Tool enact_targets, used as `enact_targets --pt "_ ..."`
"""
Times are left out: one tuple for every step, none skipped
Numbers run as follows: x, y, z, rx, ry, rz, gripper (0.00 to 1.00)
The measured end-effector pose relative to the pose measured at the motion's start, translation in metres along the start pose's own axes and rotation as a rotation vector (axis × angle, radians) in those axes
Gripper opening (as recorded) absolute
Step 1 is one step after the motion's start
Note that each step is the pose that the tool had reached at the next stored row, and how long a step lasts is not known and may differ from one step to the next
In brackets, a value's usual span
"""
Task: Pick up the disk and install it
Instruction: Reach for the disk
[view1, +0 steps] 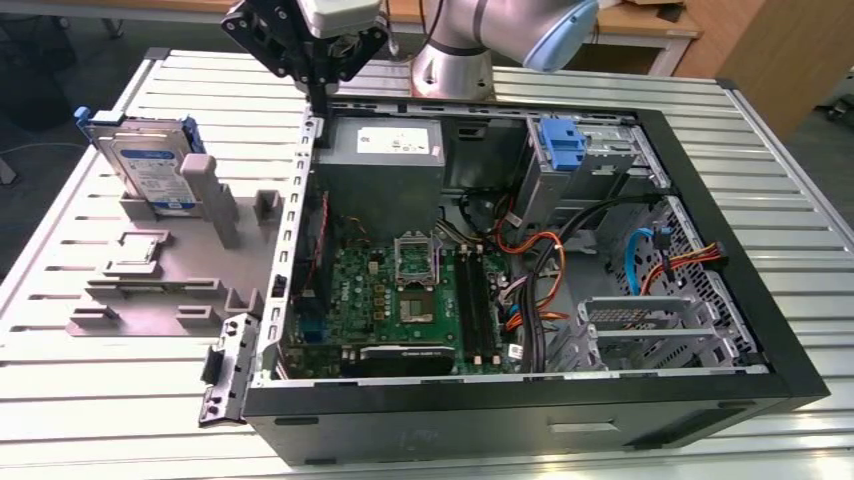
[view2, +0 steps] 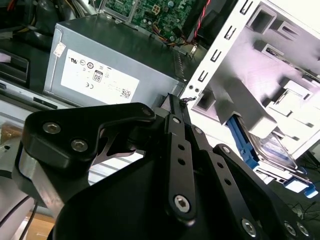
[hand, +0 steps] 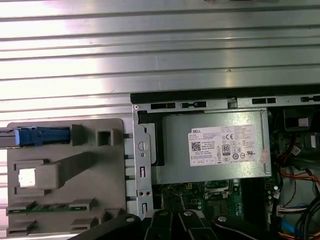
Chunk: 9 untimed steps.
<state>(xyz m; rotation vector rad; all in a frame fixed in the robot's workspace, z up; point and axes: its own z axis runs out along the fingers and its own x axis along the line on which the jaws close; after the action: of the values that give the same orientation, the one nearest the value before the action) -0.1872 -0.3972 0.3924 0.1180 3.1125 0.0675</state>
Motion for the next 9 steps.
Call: enact_targets --pt "0.001 0.0 0.0 -0.0001 0.0 0.0 0.1" --pt "0.002 -0.0001 0.0 0.0 0.0 0.0 0.1" --pt "0.0029 -0.0001 0.0 -0.0001 -0.0001 0.0 0.1" --pt "0.0038 -0.0001 0.0001 -0.0001 -0.0001 0.0 0.1" --pt "0.0047 -0.0002 0.0 -0.0001 -0.0001 0.0 0.1" --pt "0.0056 -0.0002 0.0001 -0.0001 -0.0001 0.0 0.1" --pt "0.0066 -0.0002 0.0001 -0.0001 -0.0001 0.0 0.1" --pt "0.0075 -0.0003 0.0001 -0.0001 0.0 0.0 0.1" --pt "0.0084 -0.0003 0.0001 -0.0001 -0.0001 0.0 0.1"
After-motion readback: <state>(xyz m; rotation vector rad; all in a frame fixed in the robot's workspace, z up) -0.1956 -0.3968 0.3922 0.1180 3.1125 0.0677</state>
